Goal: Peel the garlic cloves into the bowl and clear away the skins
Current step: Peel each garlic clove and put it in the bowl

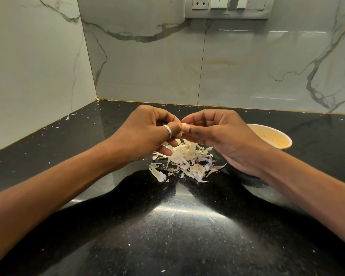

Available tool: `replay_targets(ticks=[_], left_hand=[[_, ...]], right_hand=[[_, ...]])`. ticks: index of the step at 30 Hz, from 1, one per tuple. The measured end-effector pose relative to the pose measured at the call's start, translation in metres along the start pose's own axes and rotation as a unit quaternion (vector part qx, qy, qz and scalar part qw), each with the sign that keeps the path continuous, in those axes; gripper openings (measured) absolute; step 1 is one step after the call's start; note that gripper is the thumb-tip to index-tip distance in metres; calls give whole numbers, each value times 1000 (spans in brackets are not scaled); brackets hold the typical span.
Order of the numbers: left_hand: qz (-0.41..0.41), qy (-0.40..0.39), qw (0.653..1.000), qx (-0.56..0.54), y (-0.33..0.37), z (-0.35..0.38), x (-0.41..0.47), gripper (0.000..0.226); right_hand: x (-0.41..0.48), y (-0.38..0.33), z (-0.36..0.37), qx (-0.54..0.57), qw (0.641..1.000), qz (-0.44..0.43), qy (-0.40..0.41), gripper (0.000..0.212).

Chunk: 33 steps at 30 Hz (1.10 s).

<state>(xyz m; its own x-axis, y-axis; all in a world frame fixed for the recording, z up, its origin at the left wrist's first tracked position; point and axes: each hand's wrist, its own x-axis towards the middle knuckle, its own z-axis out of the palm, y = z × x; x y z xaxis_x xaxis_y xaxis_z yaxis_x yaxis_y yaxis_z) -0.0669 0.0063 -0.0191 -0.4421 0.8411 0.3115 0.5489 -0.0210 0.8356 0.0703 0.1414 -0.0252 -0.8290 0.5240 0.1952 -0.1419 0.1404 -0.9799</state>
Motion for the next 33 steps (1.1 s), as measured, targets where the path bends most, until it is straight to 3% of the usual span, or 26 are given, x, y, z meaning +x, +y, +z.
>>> replay_targets(ticks=[15, 19, 22, 28, 33], left_hand=[[-17, 87, 994, 68, -4, -3, 2, 16], [60, 124, 976, 169, -4, -1, -1, 25], [131, 130, 963, 195, -3, 0, -2, 7], [245, 112, 940, 212, -4, -1, -3, 36], [283, 129, 919, 242, -7, -1, -1, 20]], right_hand=[[1, -11, -6, 130, 990, 43, -15, 24], [0, -11, -5, 129, 990, 51, -23, 34], [0, -10, -5, 124, 990, 54, -28, 29], [-1, -10, -5, 128, 990, 49, -22, 33], [-1, -10, -2, 116, 991, 53, -28, 27]])
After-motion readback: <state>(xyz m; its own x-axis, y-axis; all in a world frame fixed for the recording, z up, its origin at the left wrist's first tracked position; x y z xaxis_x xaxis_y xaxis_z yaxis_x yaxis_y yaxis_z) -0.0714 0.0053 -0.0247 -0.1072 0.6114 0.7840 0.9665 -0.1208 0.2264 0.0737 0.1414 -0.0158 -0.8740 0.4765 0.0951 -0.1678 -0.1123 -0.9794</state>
